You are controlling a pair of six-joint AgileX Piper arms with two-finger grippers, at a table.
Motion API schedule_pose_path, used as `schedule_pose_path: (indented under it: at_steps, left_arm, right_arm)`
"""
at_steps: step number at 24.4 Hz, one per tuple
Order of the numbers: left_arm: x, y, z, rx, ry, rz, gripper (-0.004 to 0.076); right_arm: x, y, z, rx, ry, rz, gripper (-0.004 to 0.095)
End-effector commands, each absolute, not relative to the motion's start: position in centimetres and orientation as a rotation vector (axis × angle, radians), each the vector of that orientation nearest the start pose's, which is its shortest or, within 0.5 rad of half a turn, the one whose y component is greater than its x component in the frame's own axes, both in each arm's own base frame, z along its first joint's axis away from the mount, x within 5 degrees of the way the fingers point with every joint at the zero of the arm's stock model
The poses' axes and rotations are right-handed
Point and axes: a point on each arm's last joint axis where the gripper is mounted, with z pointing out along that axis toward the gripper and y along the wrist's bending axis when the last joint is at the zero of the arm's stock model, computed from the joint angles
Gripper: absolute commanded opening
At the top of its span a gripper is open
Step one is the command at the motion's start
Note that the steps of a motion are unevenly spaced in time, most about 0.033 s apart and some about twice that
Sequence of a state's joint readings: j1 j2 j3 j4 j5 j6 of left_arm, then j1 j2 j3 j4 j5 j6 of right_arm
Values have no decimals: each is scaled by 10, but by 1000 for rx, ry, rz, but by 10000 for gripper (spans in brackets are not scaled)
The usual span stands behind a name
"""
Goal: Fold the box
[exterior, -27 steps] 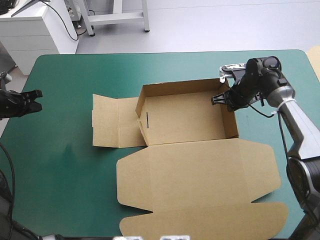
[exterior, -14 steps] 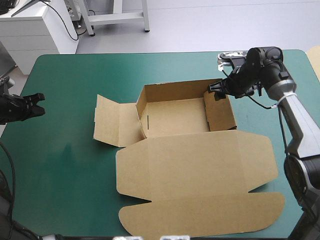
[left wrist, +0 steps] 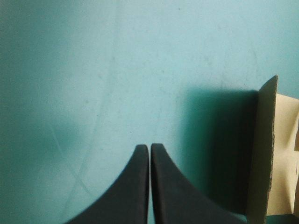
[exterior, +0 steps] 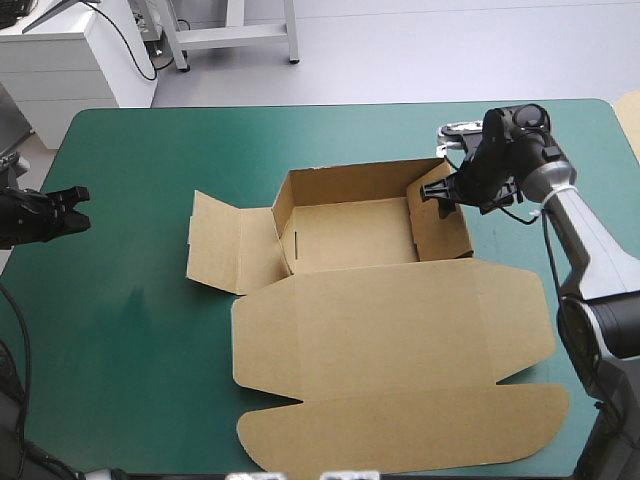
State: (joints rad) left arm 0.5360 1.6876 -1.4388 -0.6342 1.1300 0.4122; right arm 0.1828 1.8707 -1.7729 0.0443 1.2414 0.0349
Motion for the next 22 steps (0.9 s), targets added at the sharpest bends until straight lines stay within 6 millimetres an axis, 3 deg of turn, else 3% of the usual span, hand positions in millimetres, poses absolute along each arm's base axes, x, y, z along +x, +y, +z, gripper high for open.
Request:
schedule_pose_path:
  at_steps: [1, 10, 13, 15, 16, 19, 22]
  left_arm:
    - [321, 132, 334, -384, 2451, -544, -8]
    - [321, 132, 334, -385, 2449, -537, -8]
    - [321, 132, 334, -385, 2449, -537, -8]
    - [321, 132, 334, -385, 2449, -537, -8]
    - [321, 132, 334, -383, 2453, -542, -8]
    - [321, 131, 334, -385, 2448, -550, -8]
    - [322, 131, 335, -363, 2432, -550, -8]
  right_arm:
    - [396, 76, 319, -229, 2801, 108, 644]
    - [402, 82, 302, -261, 2840, 173, 609]
    - [402, 84, 303, -275, 2837, 202, 385]
    - [402, 86, 303, -325, 2829, 220, 134]
    - [401, 90, 303, -438, 2806, 266, -9]
    - [401, 92, 304, -455, 2799, 305, -21]
    - [388, 84, 333, -451, 2730, 243, -21]
